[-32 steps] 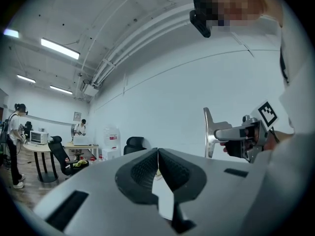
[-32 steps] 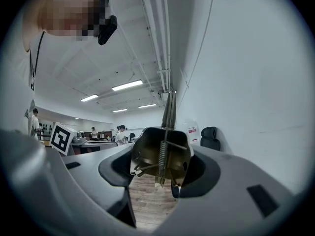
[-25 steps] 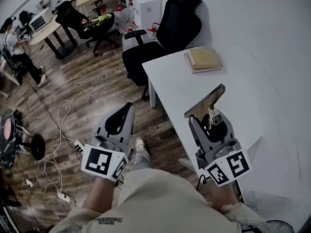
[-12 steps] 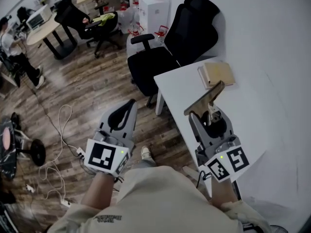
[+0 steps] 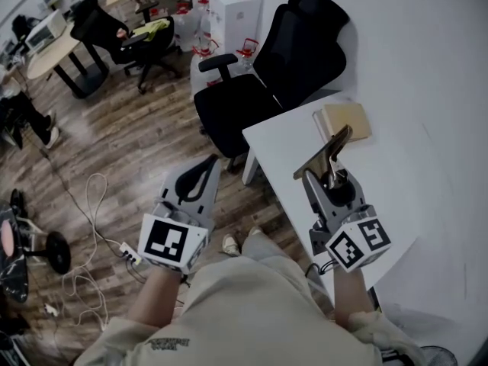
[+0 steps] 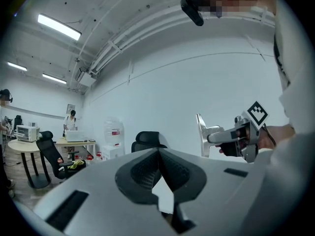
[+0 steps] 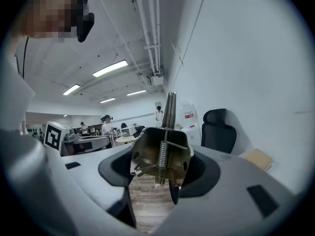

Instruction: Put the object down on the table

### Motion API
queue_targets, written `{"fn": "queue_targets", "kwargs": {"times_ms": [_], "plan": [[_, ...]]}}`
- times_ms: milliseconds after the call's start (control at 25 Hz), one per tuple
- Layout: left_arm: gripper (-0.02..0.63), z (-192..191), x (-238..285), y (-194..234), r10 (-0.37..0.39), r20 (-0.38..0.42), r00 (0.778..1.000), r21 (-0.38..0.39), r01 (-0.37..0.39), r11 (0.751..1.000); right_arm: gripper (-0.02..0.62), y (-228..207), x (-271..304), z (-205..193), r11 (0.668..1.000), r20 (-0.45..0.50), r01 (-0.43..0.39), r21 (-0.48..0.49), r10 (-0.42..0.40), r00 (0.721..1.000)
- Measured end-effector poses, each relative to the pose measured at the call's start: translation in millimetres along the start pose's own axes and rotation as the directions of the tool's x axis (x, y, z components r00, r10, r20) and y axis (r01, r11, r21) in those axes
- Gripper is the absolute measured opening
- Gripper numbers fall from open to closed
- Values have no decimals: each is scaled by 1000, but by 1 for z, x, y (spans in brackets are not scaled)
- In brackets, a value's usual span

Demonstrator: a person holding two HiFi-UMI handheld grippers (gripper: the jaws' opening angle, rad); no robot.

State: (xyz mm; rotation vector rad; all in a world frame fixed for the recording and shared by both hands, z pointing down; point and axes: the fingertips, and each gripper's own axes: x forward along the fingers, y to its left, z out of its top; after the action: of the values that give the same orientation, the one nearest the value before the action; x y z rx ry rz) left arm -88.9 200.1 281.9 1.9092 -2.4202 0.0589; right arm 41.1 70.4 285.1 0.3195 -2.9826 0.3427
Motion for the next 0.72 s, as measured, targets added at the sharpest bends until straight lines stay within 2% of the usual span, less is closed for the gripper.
{"fn": "queue_targets", "kwargs": {"times_ms": [360, 720], "plan": [[23, -25, 75, 26, -47, -85, 995, 6, 47, 999, 241, -65, 55, -23, 986, -32, 52, 160, -48, 998], [23, -50, 167, 52, -110, -158, 981, 12, 113, 994, 241, -139, 113, -44, 950, -69, 122, 286, -107, 992]]}}
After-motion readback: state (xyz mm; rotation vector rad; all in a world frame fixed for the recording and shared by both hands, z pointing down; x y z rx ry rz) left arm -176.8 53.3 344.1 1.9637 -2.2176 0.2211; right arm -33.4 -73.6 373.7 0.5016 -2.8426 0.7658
